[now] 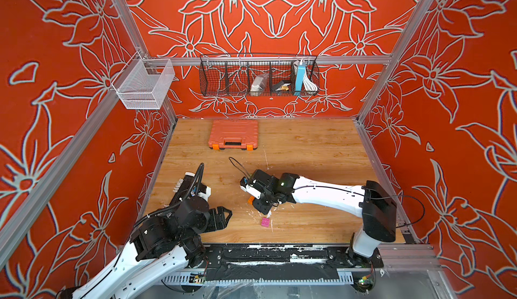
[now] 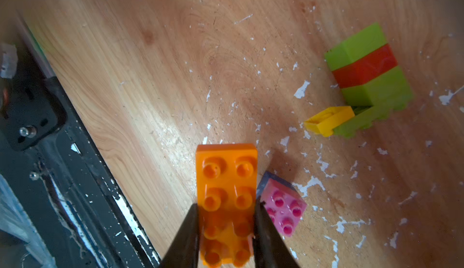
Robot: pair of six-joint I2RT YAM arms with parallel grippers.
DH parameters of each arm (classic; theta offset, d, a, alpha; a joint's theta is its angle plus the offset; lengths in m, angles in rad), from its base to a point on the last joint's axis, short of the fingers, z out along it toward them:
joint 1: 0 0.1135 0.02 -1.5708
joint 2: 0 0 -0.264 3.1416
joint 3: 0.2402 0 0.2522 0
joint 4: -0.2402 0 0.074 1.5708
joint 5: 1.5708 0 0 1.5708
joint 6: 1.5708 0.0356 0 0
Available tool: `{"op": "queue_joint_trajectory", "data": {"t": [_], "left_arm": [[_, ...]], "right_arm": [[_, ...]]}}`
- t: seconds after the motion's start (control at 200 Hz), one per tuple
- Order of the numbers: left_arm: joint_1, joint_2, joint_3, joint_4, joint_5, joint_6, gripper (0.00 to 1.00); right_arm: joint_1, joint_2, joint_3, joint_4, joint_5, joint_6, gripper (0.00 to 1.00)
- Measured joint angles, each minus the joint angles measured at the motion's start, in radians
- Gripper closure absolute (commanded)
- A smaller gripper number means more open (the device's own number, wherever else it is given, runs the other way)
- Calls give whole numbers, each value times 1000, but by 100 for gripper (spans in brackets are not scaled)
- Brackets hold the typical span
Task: Assemble the letter r with lego
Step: Move the lego brick at the center of the board, then assemble the lego brick with the lego brick.
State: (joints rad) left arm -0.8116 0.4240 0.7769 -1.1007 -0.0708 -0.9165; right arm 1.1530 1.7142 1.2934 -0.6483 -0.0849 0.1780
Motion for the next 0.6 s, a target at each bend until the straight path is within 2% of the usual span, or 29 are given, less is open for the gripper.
{"op": "queue_joint_trajectory", "data": {"t": [0.2, 0.325, 0.6], "left_arm": [[0, -9, 0, 0, -3, 0, 14], [0, -5, 0, 0, -3, 0, 14], [0, -35, 0, -23, -23, -12, 14]], "right_arm": [[2, -130, -194, -17, -9, -62, 100], [18, -156, -290, -3, -22, -71, 100], [64, -118, -311, 48, -22, -130, 100]]}}
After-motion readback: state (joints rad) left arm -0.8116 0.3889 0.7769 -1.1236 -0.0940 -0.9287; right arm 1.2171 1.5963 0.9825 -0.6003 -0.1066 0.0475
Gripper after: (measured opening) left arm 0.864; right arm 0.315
